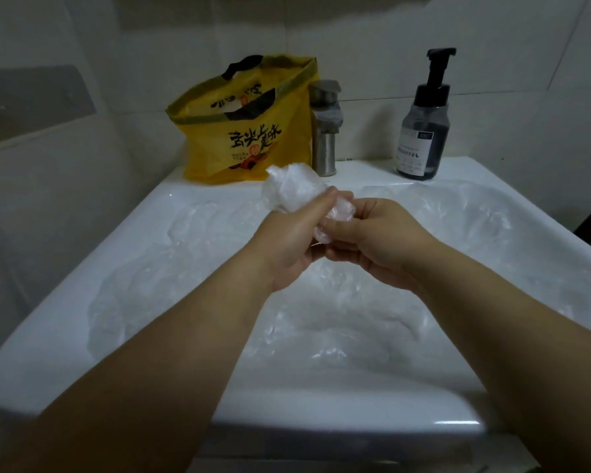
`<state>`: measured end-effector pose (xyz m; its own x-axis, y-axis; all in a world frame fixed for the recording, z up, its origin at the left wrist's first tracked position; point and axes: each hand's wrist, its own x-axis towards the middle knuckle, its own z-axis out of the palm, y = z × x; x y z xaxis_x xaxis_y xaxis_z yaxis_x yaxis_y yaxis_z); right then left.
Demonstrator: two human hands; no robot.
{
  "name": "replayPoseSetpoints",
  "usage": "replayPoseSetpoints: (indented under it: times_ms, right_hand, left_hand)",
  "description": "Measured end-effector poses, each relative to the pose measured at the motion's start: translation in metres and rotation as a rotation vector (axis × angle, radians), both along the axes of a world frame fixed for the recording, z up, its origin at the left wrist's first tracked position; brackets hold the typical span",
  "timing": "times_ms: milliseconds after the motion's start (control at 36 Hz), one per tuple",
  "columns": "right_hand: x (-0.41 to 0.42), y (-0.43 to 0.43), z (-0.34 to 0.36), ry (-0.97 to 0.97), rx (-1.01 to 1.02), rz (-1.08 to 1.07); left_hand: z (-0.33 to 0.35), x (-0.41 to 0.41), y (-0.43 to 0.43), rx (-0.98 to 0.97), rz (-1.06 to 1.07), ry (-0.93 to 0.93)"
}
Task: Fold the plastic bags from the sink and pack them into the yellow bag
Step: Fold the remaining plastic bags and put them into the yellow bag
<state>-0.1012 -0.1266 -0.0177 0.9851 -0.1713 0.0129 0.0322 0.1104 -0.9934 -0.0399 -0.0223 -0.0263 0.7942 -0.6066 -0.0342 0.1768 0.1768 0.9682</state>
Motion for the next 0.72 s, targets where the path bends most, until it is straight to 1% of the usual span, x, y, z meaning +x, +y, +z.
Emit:
replayPoseSetpoints:
  times_ms: [194,278,333,417,472,556,639,722]
  right_hand:
    - [0.001,-0.004,0.005,0.042,0.013,0.007]
    - [-0.001,-0.007,0.008,0.068,0.012,0.005]
    - [-0.002,-0.010,0.008,0.077,0.010,-0.013]
    - [-0.002,-0.015,0.008,0.065,0.023,-0.072]
    - [-0.003,-0.019,0.009,0.060,0.035,-0.113]
    - [-0.003,-0.023,0.010,0.061,0.068,-0.142]
    - [-0.001,-0.023,0.007,0.064,0.081,-0.081]
    - [0.000,-0.019,0.004,0.063,-0.043,-0.057]
  left_hand:
    - [0.012,0.011,0.011,-0.139,0.126,-0.007]
    - [0.012,0.017,0.017,-0.175,0.133,0.008]
    - [0.011,0.020,0.021,-0.140,0.116,0.003]
    - [0.008,0.021,0.027,0.054,0.111,-0.080]
    - [0.005,0.021,0.028,0.138,0.133,-0.126]
    - [0.006,0.022,0.030,0.121,0.150,-0.121]
    - [0.007,0.022,0.030,0.110,0.158,-0.140]
    - [0.006,0.019,0.027,0.152,0.178,-0.209]
